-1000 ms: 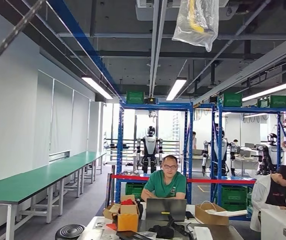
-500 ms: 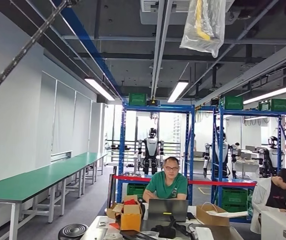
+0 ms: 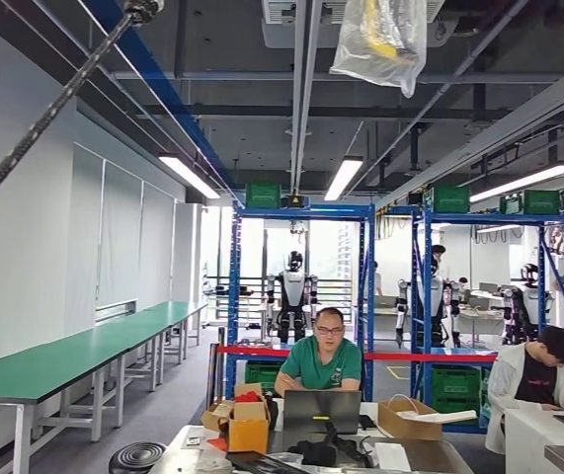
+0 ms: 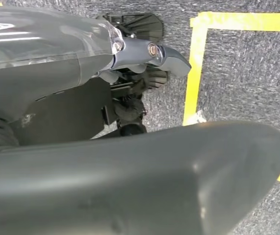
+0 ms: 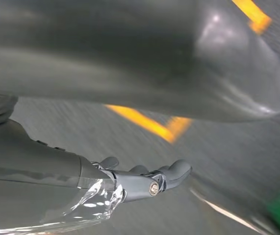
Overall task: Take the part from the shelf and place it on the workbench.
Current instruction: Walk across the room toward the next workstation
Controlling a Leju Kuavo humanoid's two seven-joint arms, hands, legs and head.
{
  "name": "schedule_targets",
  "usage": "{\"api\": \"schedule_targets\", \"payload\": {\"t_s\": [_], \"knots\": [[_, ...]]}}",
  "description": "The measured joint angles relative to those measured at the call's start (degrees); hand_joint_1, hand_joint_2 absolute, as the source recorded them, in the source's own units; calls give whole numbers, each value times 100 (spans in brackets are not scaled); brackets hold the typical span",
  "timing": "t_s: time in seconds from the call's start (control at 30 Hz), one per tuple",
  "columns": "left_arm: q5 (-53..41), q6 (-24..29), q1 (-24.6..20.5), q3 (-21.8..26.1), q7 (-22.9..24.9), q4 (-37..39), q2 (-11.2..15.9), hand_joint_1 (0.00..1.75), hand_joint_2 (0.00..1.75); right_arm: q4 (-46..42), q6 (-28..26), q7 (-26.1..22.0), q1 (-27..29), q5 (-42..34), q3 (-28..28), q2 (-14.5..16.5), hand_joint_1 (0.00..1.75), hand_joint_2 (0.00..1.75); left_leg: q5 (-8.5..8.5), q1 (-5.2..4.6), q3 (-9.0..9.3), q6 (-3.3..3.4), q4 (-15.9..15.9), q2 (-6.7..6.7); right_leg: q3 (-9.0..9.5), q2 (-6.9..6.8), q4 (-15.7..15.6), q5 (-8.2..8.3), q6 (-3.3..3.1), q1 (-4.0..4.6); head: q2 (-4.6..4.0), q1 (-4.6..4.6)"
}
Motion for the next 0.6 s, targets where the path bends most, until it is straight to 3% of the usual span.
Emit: {"api": "schedule_targets", "payload": {"t_s": [0.07, 0.13, 0.17, 0.23, 0.3, 0.33, 0.37, 0.4, 0.47, 0.53, 0.6], "knots": [[-23, -3, 5, 0, 47, 0, 1, 0, 87, 329, 270, 304, 92, -230, -275, 53, 0, 0, 5, -13, 61, 21, -197, -10, -69, 1, 52, 2, 48, 11, 0, 0], [-79, -8, 20, -1, 122, 0, 0, 0, 175, 619, 551, 690, 231, -457, -559, 113, 0, 0, 19, -10, 49, 58, -224, -13, -93, 6, 75, -6, 91, -4, 0, 1], [-120, -12, 20, -2, 169, 0, -1, 0, 175, 746, 681, 918, 314, -574, -701, 148, 0, 0, 33, -1, 52, 80, -235, -11, -113, 11, 135, -70, 119, -12, 0, 1], [-207, -19, 7, -10, 273, 0, -3, 0, 175, 985, 894, 1456, 493, -775, -1000, 239, 0, 0, 55, 20, 56, 114, -252, -4, -275, 22, 571, -381, 180, -38, 0, 1], [-265, -8, 6, -19, 348, 0, -2, 0, 175, 1179, 992, 1951, 716, -869, -1260, 352, 0, 87, 59, 20, 53, 122, -251, 0, -573, 22, 1320, -752, 228, -69, 0, 1], [-280, 4, 12, -20, 367, 0, -1, 0, 175, 1253, 1009, 2141, 836, -888, -1361, 416, 0, 131, 59, 19, 52, 122, -251, 3, -677, 21, 1591, -840, 244, -82, 0, 1], [-284, 18, 18, -20, 375, 0, 1, 0, 175, 1312, 1017, 2292, 943, -904, -1446, 487, 0, 175, 59, 18, 53, 122, -251, 6, -690, 21, 1666, -824, 256, -94, 0, 1], [-279, 27, 23, -20, 374, 0, 2, 0, 175, 1360, 1018, 2407, 1023, -915, -1520, 557, 0, 175, 59, 19, 55, 121, -251, 10, -596, 20, 1513, -708, 264, -104, 0, 1], [-250, 35, 28, -20, 347, 0, 3, 0, 175, 1426, 1015, 2549, 1093, -932, -1647, 683, 0, 87, 61, 20, 61, 115, -251, 21, -182, 17, 732, -360, 262, -119, 0, 1], [-218, 38, 29, -19, 309, 0, 4, 0, 175, 1470, 1007, 2620, 1103, -961, -1752, 772, 0, 0, 70, 12, 55, 75, -248, 27, 121, 28, 127, -180, 226, -101, 0, 1], [-197, 41, 42, -17, 290, 0, 4, 0, 175, 1502, 986, 2646, 1114, -1029, -1854, 829, 0, 0, 95, 21, 48, 4, -263, 28, 167, 44, 4, -163, 166, -60, 0, 1]]}}
